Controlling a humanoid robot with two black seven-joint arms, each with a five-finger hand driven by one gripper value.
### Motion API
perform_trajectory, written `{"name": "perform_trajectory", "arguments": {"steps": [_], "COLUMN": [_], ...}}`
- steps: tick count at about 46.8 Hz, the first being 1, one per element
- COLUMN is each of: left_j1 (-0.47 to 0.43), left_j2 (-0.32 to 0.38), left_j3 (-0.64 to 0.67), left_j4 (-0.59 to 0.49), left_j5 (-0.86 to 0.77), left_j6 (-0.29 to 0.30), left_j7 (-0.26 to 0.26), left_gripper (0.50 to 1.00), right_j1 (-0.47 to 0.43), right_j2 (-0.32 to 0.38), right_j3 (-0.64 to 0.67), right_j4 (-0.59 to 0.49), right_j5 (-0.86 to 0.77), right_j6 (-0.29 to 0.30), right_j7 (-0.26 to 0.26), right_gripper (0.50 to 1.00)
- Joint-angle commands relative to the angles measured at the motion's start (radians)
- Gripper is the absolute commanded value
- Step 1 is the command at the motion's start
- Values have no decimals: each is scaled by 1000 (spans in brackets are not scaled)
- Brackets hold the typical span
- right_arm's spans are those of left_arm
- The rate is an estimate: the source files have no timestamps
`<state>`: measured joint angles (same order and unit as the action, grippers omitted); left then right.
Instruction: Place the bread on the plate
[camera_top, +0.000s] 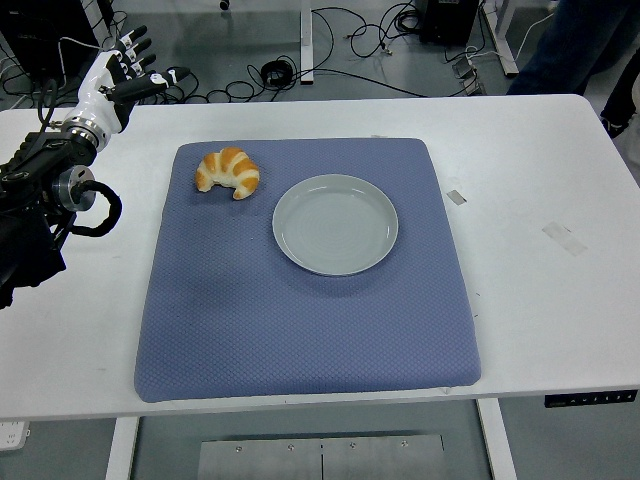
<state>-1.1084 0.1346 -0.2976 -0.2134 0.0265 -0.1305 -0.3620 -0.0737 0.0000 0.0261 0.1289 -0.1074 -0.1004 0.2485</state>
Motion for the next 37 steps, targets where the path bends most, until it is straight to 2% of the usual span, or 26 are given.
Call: {"name": "perform_trajectory", "arguments": {"steps": [1,15,37], "left_j1": [1,-30,-27], "left_j2": [-1,6,6], "left_j3": [0,-15,-9], "left_j4": [0,2,0], "left_j5": [0,-14,-8], "left_j6": [0,3,-7], "left_j7": [0,-2,-8], "left_gripper": [980,980,980], "right_j1": [0,0,0], "right_j2": [0,0,0], "right_j3": [0,0,0], "right_j4": [0,0,0], "right_j5": [0,0,0], "right_j6": [-1,-1,1], "right_j7": [0,0,0], "right_gripper": [1000,1000,1000]}}
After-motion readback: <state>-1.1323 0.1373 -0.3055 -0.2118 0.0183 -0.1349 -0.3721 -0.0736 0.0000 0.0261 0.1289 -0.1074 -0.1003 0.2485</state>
